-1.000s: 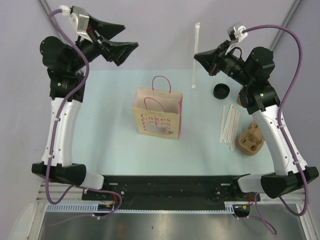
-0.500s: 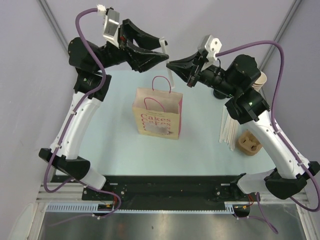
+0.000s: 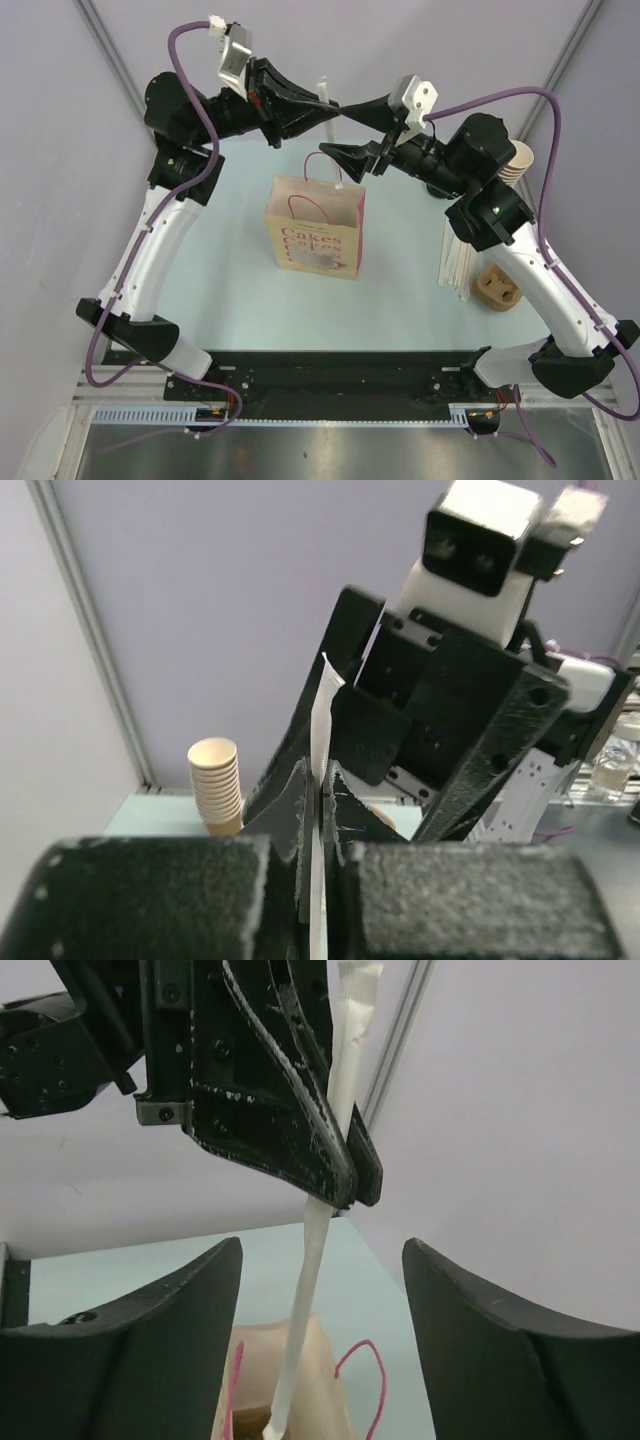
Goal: Pack the takeout coffee
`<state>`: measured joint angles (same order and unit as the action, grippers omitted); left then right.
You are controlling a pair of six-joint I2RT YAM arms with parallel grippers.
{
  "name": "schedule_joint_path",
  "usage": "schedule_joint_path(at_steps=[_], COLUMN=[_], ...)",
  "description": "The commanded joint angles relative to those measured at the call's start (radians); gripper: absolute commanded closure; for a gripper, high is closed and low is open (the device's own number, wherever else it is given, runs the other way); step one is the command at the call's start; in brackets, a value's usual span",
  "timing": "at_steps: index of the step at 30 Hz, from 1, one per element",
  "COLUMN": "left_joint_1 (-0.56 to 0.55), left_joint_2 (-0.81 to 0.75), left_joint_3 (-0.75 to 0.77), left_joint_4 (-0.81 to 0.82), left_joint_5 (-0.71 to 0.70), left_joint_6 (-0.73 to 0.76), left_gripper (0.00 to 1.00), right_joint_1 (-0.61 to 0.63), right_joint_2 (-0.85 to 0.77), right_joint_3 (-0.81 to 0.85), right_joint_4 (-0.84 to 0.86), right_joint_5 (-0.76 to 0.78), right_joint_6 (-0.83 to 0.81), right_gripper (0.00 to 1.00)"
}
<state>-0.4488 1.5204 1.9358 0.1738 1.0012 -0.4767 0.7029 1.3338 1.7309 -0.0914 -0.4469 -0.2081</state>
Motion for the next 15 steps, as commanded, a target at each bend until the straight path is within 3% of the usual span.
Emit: schedule_joint_path(at_steps=[1,5,8,15], left_joint_1=[0.019,0.042,0.042,0.048], left_joint_2=[-0.035,-0.028,-0.046,-0.019], left_joint_3=[0.037,0.049,0.016,-0.029], left_joint_4=[-0.227,-0.480,-0.583,-0.712], left_joint_5=[-0.033,-0.050,-0.073,-0.124], left_joint_6=[0.162,0.372,0.525,0.665], left_gripper=[1.00,1.00,1.00,1.00], right_joint_1=[-0.009,-0.066,-0.120,-0.243], right_joint_2=[-0.024,-0.041,-0.050,-0.059], right_joint_3=[-0.019,-0.019,-0.024,-0.051], right_joint_4=[0.044,0.021,0.013,-0.016], right_joint_5=[0.091,0.115,0.132,0.139], right_joint_6=[0.022,0.071,0.121,0.243], right_gripper=[0.24,0.10,0.01,0.00])
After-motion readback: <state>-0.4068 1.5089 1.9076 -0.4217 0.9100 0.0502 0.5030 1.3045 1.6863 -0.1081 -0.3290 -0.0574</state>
